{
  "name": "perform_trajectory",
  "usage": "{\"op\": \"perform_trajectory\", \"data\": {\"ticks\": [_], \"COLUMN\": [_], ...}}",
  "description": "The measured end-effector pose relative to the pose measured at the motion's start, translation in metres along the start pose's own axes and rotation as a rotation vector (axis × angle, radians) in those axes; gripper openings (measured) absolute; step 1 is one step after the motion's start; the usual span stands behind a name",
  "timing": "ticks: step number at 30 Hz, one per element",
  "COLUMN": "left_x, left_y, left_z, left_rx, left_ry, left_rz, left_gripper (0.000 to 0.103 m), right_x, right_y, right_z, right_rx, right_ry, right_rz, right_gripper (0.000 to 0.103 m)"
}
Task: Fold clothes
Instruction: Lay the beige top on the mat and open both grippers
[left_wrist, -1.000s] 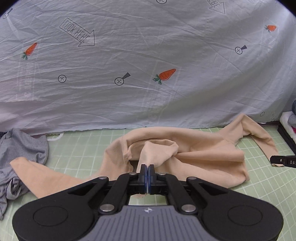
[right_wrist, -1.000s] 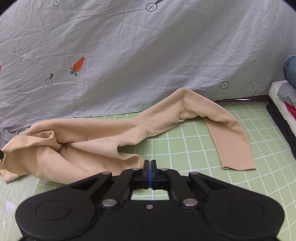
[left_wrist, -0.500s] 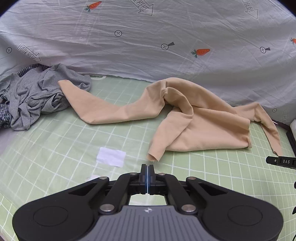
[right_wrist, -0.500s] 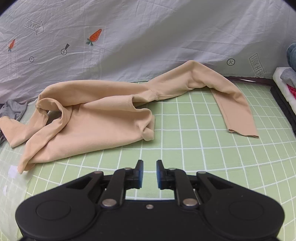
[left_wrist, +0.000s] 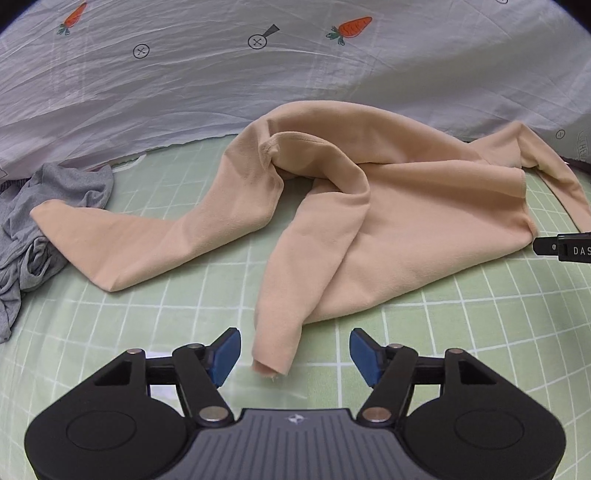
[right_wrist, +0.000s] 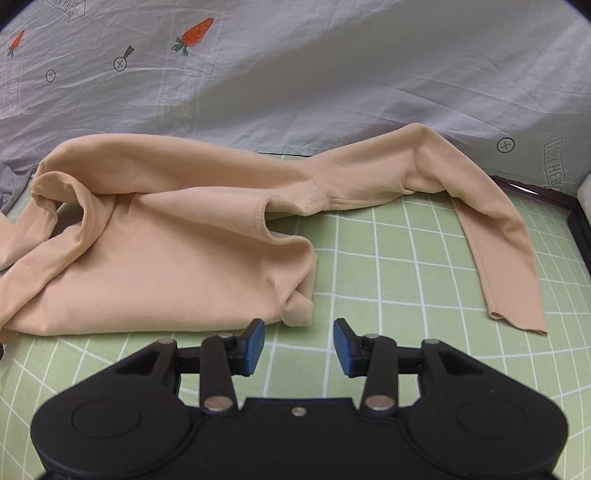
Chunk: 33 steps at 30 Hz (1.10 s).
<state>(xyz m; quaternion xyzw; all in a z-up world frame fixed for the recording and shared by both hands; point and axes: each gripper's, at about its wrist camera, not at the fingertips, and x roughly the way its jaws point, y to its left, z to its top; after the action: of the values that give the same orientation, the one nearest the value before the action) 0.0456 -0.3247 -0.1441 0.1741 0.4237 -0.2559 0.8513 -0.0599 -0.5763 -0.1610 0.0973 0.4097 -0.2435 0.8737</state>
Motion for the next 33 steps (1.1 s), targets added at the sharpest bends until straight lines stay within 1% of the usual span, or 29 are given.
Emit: {"op": "perform_trajectory", "data": {"ticks": [4,5,6,7,8,9,10,12,15,21,25,29,31,33], "left_x": [0.02,0.023,0.025,0.027,0.027,0.027,0.026,0.019,-0.002,-0.066,-0.112,-0.143,-0.153,-0.153], "left_y": [0.004,0.005,0.005,0.004,0.003,0.003,0.003,0.005,0.009,0.014,0.022,0.034,0.039,0.043], "left_z": [0.011,0.013,0.014,0.016,0.017,0.018,0.019,0.02,0.023,0.025,0.012,-0.013,-0.029,-0.046], "left_rx": [-0.026,-0.031,-0.03,-0.019,-0.008,-0.005,-0.006,-0.023,-0.048,-0.115,-0.194,-0.283,-0.323,-0.351], "left_ry": [0.022,0.024,0.028,0.029,0.03,0.03,0.031,0.01,-0.044,-0.176,-0.227,-0.216,-0.189,-0.143], "left_rz": [-0.025,-0.031,-0.037,-0.044,-0.047,-0.055,-0.065,-0.082,-0.102,-0.158,-0.223,-0.295,-0.319,-0.322], "left_gripper": [0.066,0.065,0.061,0.048,0.04,0.019,0.013,0.012,0.011,0.011,0.011,0.011,0.011,0.012], "right_x": [0.019,0.02,0.022,0.021,0.02,0.017,0.013,0.004,-0.019,-0.089,-0.114,-0.139,-0.151,-0.164], "right_y": [0.004,0.006,0.007,0.007,0.007,0.006,0.004,-0.001,-0.011,-0.027,-0.037,-0.046,-0.051,-0.056], "right_z": [0.005,0.005,0.005,0.006,0.006,0.006,0.006,0.007,0.008,0.006,-0.018,-0.041,-0.053,-0.064], "right_rx": [-0.054,-0.065,-0.076,-0.079,-0.081,-0.07,-0.06,-0.025,0.024,0.054,0.146,0.237,0.282,0.328], "right_ry": [-0.004,-0.01,-0.015,-0.014,-0.013,-0.02,-0.027,-0.043,-0.076,-0.188,-0.161,-0.134,-0.12,-0.106], "right_rz": [0.001,0.005,0.009,0.026,0.043,0.048,0.053,0.068,0.097,0.122,0.16,0.197,0.216,0.234], "right_gripper": [0.042,0.04,0.038,0.026,0.02,0.019,0.015,0.013,0.012,0.012,0.011,0.011,0.011,0.011]}}
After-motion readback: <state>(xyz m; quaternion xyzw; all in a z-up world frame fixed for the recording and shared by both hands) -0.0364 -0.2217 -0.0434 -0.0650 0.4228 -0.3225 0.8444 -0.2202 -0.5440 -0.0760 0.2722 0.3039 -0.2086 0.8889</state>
